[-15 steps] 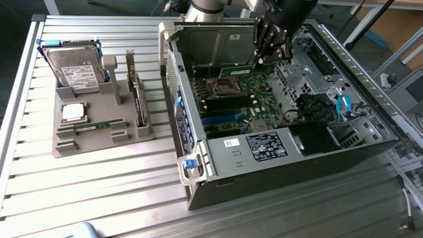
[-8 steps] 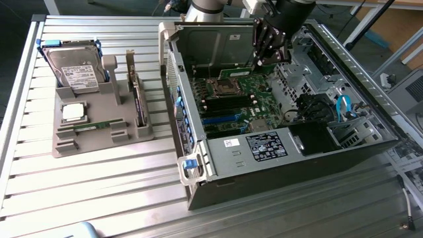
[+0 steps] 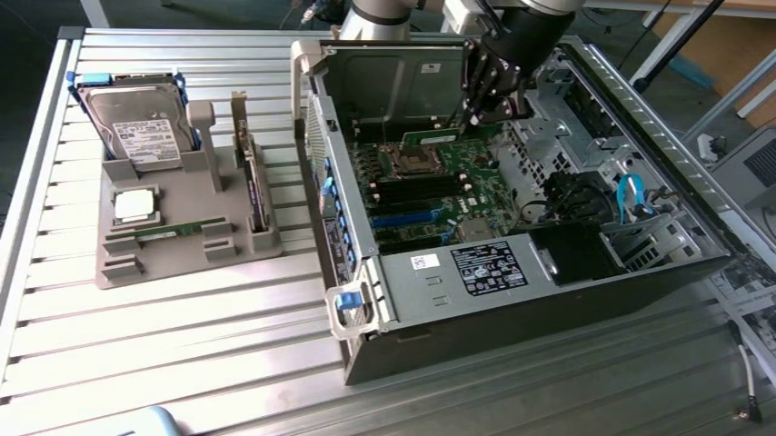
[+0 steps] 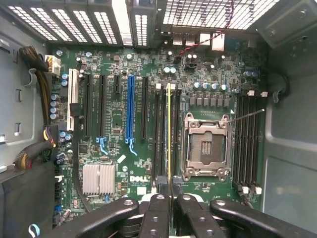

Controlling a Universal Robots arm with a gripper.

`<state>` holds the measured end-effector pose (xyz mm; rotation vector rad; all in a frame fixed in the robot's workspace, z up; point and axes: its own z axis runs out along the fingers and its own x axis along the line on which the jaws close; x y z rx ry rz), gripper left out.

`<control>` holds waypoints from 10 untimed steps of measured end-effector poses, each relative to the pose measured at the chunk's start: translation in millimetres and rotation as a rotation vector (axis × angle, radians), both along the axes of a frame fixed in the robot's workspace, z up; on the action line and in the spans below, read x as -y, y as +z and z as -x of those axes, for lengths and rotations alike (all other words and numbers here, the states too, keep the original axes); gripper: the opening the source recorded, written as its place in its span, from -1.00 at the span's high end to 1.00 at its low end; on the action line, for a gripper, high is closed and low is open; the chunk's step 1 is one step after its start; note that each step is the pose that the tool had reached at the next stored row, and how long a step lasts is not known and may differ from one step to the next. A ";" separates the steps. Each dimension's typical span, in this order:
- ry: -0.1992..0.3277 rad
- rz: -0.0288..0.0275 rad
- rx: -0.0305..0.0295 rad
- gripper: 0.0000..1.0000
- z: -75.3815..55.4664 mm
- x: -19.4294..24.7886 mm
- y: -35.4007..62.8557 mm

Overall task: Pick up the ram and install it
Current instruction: 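Insert the ram into the slot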

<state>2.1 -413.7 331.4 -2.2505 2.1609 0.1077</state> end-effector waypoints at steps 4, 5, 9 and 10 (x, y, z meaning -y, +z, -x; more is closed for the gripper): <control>-0.017 0.0000 0.0000 0.76 0.0 0.0 -1.4; -0.022 0.0000 0.0000 0.76 0.0 0.0 -1.6; -0.033 0.0000 0.0000 0.76 0.0 0.0 -1.9; -0.033 0.0000 0.0001 0.76 0.0 0.0 -1.9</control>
